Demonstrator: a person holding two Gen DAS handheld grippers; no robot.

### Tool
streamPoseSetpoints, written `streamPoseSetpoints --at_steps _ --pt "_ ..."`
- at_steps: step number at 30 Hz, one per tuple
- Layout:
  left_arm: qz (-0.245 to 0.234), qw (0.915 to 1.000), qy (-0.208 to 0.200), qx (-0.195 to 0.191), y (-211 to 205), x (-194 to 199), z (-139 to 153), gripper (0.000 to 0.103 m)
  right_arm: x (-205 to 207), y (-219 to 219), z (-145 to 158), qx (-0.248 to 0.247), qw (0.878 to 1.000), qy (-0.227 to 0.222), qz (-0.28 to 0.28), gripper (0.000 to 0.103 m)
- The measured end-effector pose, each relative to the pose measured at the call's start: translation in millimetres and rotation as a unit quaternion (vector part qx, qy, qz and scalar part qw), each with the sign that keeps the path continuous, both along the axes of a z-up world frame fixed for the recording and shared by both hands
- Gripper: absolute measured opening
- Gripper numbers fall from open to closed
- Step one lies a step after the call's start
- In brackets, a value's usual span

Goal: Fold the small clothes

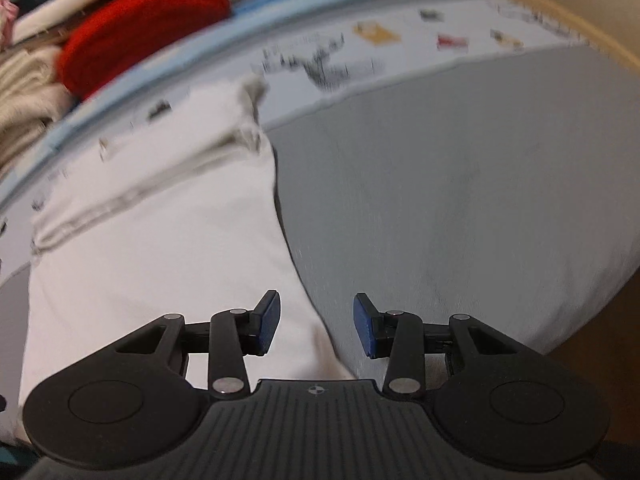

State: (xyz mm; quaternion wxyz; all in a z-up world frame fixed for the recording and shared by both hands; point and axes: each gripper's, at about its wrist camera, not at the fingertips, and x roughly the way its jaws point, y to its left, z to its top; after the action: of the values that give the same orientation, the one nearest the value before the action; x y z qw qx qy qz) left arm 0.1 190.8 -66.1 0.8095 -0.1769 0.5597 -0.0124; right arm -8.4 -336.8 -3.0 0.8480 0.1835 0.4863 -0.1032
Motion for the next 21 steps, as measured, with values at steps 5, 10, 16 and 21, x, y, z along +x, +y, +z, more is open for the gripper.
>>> streamPoseSetpoints --at_steps 5,10,16,21 --pt "-0.03 0.9994 -0.002 0.015 -6 0 2 0.017 0 -6 -25 0.033 0.998 0.046 -0.009 0.042" --pt "-0.048 0.998 0.019 0.034 -15 -2 -6 0.017 1 1 -35 0.01 0.997 0.071 0.005 0.042" --pt "-0.065 0.9962 0.017 0.054 -23 -1 -9 0.019 1 13 -35 -0.014 0.996 0.077 0.046 0.042" --pt "-0.073 0.995 0.017 0.066 -26 2 -11 0.019 2 9 -33 -0.013 0.996 0.078 0.051 0.042"
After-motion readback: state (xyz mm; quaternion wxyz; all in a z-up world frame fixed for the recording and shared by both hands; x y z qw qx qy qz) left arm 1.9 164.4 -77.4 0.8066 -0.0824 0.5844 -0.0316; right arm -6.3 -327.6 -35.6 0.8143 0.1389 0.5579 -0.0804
